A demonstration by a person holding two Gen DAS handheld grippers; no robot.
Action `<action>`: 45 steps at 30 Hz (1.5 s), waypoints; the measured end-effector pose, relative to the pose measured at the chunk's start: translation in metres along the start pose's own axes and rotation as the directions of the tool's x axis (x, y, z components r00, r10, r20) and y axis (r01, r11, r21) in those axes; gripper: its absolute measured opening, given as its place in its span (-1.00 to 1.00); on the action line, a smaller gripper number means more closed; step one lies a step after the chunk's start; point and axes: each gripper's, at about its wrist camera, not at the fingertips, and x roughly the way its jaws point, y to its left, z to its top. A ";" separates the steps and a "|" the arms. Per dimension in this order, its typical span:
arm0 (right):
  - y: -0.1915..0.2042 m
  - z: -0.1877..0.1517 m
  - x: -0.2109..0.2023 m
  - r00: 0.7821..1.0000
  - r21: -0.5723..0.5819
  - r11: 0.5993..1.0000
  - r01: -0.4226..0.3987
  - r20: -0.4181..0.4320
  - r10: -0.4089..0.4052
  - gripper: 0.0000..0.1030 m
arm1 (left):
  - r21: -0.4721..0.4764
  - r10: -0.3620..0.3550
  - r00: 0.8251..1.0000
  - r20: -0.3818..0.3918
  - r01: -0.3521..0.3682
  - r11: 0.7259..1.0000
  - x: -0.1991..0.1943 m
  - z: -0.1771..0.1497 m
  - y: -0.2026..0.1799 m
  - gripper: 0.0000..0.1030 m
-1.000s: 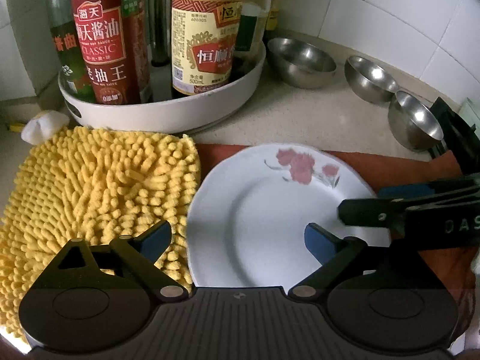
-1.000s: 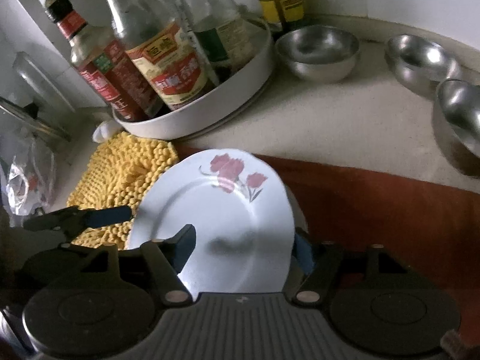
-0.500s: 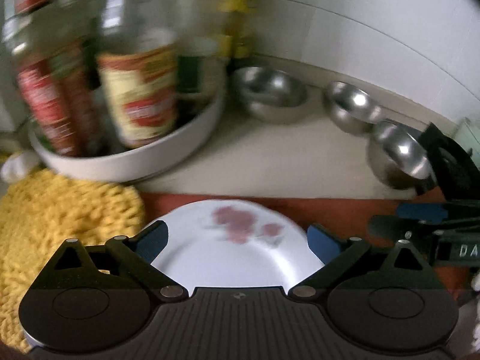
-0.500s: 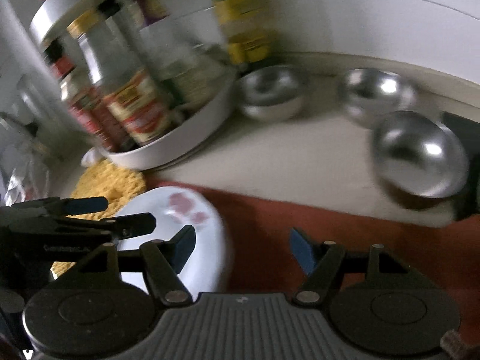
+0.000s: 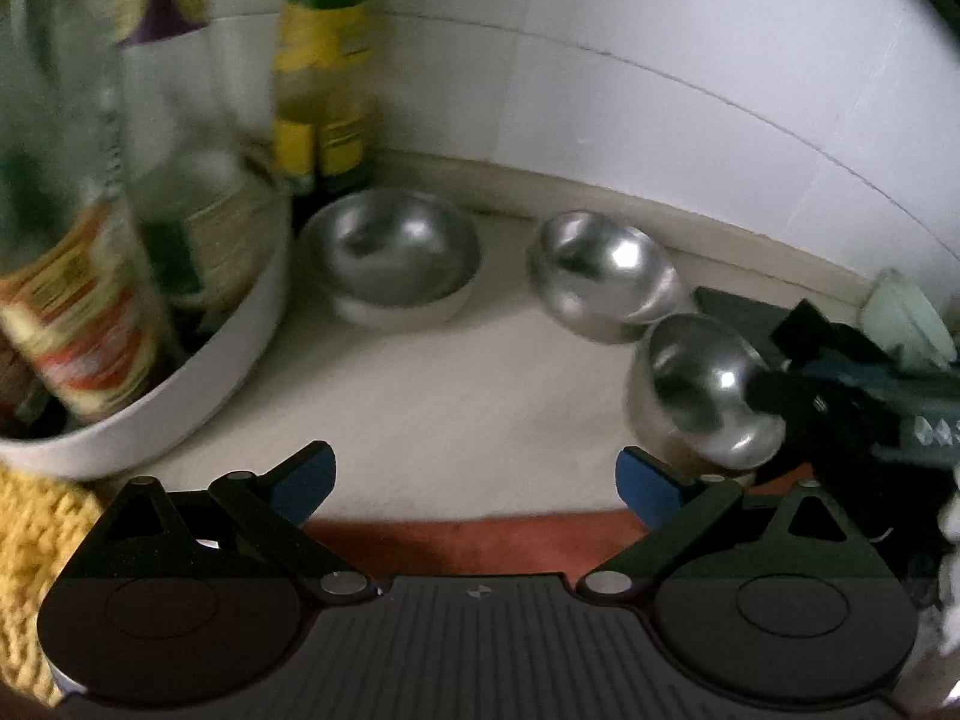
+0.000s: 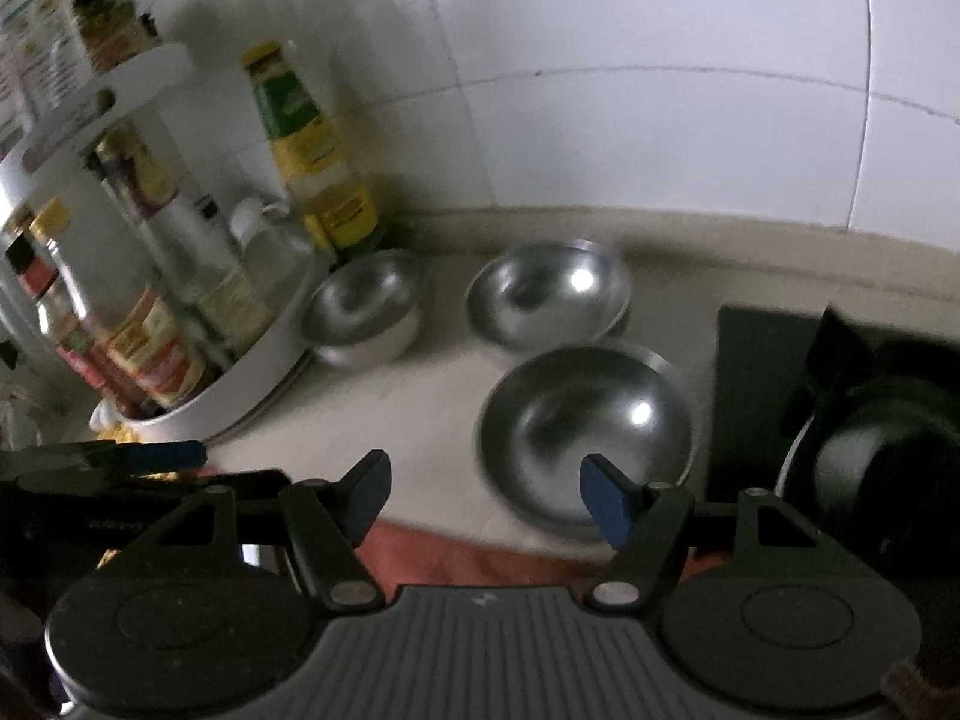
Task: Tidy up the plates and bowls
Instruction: 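Move both grippers to a stainless steel bowl beside the wall, then grasp the steel bowl rim with both grippers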
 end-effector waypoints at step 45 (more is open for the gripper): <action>-0.095 0.078 0.076 0.992 0.161 0.985 -0.063 -0.100 0.080 0.02 | -0.027 -0.191 0.976 -0.101 0.190 0.981 0.116 0.076 -0.035 0.66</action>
